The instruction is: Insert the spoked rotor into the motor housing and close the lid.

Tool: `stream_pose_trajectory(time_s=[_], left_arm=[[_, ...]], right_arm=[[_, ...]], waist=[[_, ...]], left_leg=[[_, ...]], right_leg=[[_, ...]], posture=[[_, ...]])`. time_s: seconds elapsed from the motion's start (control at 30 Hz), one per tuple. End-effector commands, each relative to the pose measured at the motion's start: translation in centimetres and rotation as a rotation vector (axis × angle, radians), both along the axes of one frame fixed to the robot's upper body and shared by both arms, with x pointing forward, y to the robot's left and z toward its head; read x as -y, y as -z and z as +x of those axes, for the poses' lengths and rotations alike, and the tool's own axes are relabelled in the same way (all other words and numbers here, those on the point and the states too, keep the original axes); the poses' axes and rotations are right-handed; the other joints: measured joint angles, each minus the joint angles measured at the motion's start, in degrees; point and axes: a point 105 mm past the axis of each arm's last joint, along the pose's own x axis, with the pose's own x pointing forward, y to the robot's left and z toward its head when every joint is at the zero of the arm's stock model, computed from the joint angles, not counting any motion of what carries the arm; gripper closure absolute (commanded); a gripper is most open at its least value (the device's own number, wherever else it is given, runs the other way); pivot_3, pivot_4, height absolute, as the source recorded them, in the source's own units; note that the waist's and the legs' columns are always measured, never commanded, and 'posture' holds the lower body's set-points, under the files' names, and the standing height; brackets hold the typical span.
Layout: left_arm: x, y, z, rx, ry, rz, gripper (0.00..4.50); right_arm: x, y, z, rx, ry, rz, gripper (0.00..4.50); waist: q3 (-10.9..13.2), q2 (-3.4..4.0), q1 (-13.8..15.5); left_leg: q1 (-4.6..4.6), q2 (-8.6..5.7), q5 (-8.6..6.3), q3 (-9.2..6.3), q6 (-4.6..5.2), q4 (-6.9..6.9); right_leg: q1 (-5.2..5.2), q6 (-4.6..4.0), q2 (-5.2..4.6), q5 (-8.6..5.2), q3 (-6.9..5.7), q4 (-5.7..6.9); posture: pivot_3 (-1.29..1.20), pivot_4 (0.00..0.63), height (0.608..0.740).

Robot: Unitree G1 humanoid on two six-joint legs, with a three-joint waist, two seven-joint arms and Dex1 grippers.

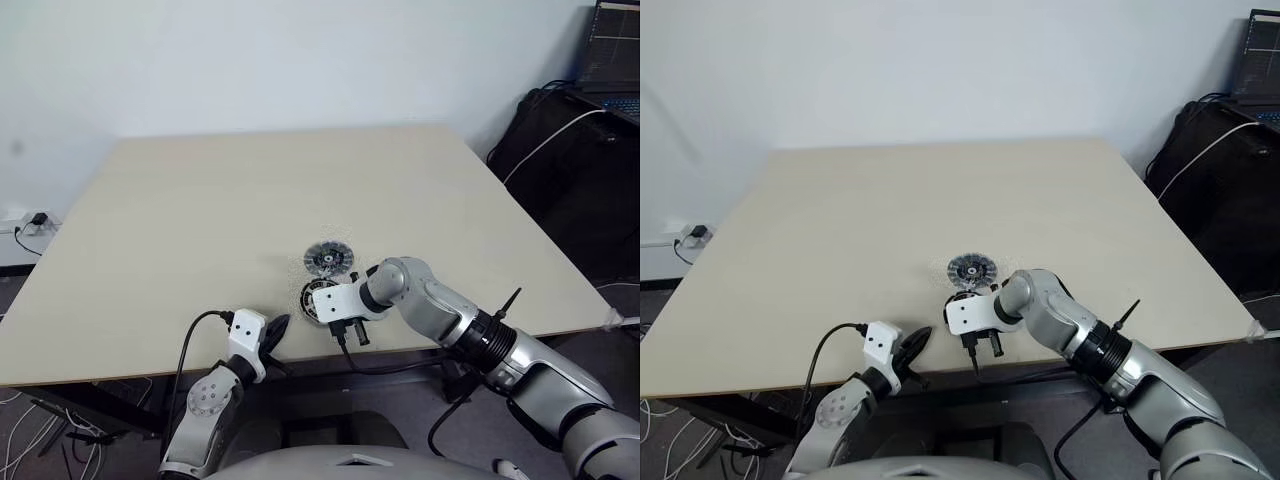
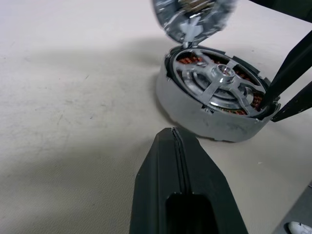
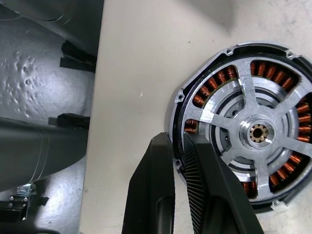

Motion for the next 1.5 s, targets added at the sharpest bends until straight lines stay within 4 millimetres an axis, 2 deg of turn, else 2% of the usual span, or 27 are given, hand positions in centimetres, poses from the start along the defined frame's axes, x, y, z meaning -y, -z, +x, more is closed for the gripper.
stream_pose_trajectory(time_s=[0.03,0.2,0.43,0.57,1.0,1.2,1.5], left_arm=[[0.1,-1.5,0.8,0.063,-0.006,-0.013,4.50],[0.2,-1.5,0.8,0.062,-0.003,-0.016,4.50],[0.3,-1.4,0.7,0.056,-0.003,-0.021,4.50],[0.4,-1.3,0.7,0.052,0.001,-0.023,4.50],[0.6,-1.3,0.7,0.050,0.019,-0.023,4.50],[0.7,-1.3,0.8,0.050,0.022,-0.024,4.50],[0.5,-1.5,0.9,0.055,0.015,-0.022,4.50]], right_arm=[[0.4,-0.8,1.1,0.046,0.043,0.007,4.45],[0.1,-1.5,1.7,0.049,0.182,0.109,4.45],[-0.4,-3.0,2.2,0.004,0.591,0.300,4.45],[-0.8,-3.7,1.7,-0.060,0.808,0.379,4.45],[-2.2,-6.1,-0.4,-0.230,0.995,0.470,4.45],[-2.6,-5.3,0.4,-0.278,1.062,0.466,4.45],[-3.5,-2.1,2.4,-0.309,1.188,0.413,4.45]], waist=[[0.0,0.00,0.0],[0.0,-0.02,0.2],[0.0,-0.02,0.4],[0.0,-0.01,0.5],[0.0,0.03,0.2],[0.0,0.05,-0.1],[0.0,0.11,-0.8]], left_leg=[[0.00,0.00,0.00,0.00,0.00,0.00],[-0.02,0.00,0.00,0.00,0.00,0.00],[-0.16,0.00,0.04,-0.02,-0.07,-0.01],[-0.30,0.00,0.03,-0.03,-0.08,-0.05],[-0.29,-0.01,0.01,-0.06,-0.09,-0.11],[-0.29,-0.01,0.01,-0.06,-0.09,-0.11],[-0.25,-0.02,0.02,-0.05,-0.09,-0.15]], right_leg=[[0.00,0.00,0.00,0.00,-0.01,0.00],[0.02,-0.01,0.00,0.01,0.01,0.00],[-0.08,-0.03,0.01,0.02,0.02,0.08],[-0.23,-0.06,0.00,0.02,0.04,0.05],[-0.23,-0.07,0.00,-0.01,0.00,0.02],[-0.24,-0.07,0.00,-0.01,-0.01,0.02],[-0.21,-0.08,-0.01,0.00,0.00,0.02]], posture=[[0.00,0.000,0.740],[0.00,0.000,0.740],[0.00,0.000,0.740],[0.00,0.000,0.740],[0.00,0.000,0.740],[0.00,0.000,0.740],[0.00,0.000,0.740]])
